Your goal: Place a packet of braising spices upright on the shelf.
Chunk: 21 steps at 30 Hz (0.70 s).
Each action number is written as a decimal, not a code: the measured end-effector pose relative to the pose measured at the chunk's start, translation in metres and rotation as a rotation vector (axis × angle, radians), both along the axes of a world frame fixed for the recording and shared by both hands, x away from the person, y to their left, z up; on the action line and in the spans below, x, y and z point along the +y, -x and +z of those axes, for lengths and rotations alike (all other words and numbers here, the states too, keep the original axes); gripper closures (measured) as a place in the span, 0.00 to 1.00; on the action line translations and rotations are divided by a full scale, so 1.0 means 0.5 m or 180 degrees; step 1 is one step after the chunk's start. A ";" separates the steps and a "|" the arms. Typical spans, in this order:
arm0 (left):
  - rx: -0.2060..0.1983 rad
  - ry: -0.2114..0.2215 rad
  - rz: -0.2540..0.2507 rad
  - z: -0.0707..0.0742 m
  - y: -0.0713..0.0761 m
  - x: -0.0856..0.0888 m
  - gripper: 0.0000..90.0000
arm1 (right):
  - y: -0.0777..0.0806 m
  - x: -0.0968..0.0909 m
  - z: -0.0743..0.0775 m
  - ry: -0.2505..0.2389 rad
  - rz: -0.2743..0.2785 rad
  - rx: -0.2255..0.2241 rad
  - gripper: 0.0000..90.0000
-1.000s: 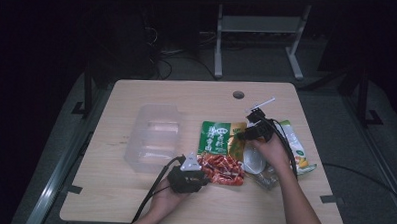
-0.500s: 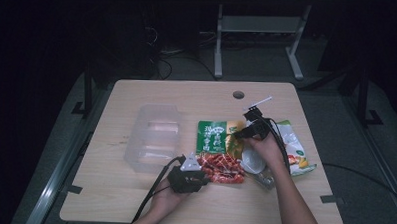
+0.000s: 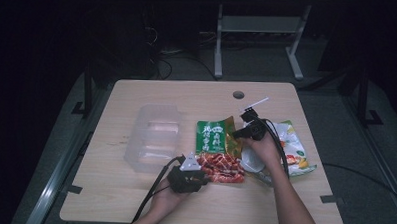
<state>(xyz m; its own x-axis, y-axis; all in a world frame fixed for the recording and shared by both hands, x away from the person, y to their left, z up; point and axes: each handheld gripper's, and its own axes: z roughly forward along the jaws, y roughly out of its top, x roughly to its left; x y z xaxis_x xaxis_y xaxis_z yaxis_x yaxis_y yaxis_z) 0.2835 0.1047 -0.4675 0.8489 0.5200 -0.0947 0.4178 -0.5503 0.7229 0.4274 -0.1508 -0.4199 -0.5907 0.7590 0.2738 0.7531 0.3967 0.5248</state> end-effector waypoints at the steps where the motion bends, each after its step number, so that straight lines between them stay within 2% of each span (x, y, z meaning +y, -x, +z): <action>1: 0.0018 0.0032 0.0022 0.000 0.000 0.000 0.70 | 0.004 -0.001 0.006 -0.0016 0.0035 -0.0029 1.00; 4: 0.0055 0.0100 0.0067 0.004 -0.003 0.003 0.64 | 0.021 -0.003 0.027 -0.0060 0.0091 -0.0133 1.00; 5: 0.0058 0.0125 0.0091 0.005 -0.003 0.004 0.60 | 0.028 -0.004 0.034 -0.0084 0.0099 -0.0158 1.00; 6: 0.0078 0.0164 0.0128 0.008 -0.003 0.004 0.57 | 0.033 -0.008 0.042 -0.0114 0.0135 -0.0242 1.00; 10: 0.0071 0.0257 0.0223 0.015 -0.006 0.005 0.42 | 0.063 -0.014 0.075 -0.0226 0.0189 -0.0365 1.00; 12: 0.0114 0.0379 0.0301 0.021 -0.010 0.004 0.38 | 0.078 -0.016 0.092 -0.0219 0.0249 -0.0471 1.00; 13: 0.0114 0.0412 0.0346 0.026 -0.012 0.003 0.33 | 0.087 -0.017 0.099 -0.0271 0.0261 -0.0515 1.00; 16: 0.0091 0.0540 0.0449 0.035 -0.013 -0.001 0.29 | 0.112 -0.024 0.120 -0.0343 0.0319 -0.0634 1.00; 19: 0.0183 0.0624 0.0583 0.037 -0.023 -0.004 0.23 | 0.136 -0.033 0.134 -0.0418 0.0391 -0.0785 1.00; 21: 0.0232 0.0696 0.0630 0.035 -0.029 -0.005 0.23 | 0.151 -0.039 0.139 -0.0476 0.0402 -0.0805 1.00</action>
